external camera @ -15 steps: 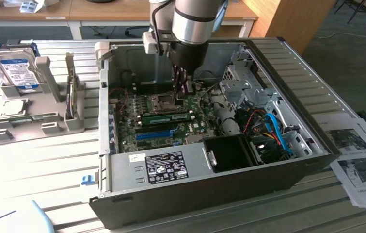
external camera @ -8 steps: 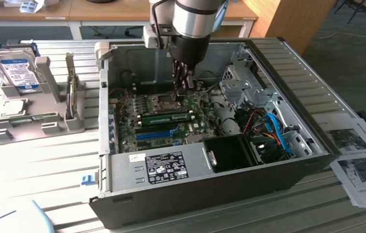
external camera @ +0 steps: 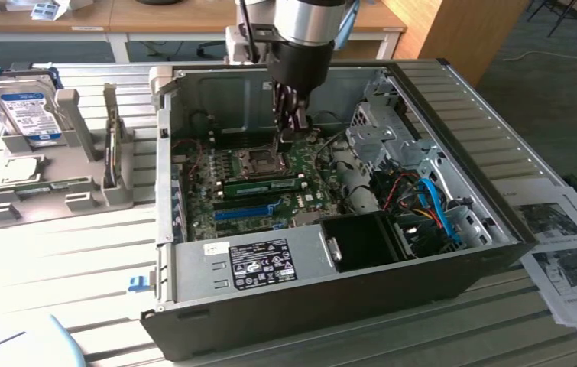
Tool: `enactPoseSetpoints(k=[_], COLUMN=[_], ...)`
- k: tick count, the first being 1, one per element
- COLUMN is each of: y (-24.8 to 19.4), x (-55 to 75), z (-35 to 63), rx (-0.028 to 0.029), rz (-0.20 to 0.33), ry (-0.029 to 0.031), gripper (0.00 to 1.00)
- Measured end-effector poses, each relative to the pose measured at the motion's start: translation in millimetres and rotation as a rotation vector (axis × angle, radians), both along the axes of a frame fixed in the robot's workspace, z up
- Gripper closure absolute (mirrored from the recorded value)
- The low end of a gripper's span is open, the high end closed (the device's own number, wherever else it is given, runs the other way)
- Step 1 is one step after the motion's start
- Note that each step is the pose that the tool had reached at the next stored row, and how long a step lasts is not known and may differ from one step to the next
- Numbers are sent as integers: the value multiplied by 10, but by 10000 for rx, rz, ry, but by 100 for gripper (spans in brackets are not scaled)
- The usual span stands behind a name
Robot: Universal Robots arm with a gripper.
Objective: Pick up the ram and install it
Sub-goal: 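Insert the ram into the slot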
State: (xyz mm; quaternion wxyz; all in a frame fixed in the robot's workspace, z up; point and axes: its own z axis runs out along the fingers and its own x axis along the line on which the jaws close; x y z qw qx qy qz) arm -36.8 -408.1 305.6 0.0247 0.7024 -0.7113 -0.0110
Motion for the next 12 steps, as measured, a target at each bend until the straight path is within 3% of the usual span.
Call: enactPoseSetpoints(k=[12], y=[0], x=[0], z=[243], rx=[-6], rz=[0], ry=[-1], gripper=[82])
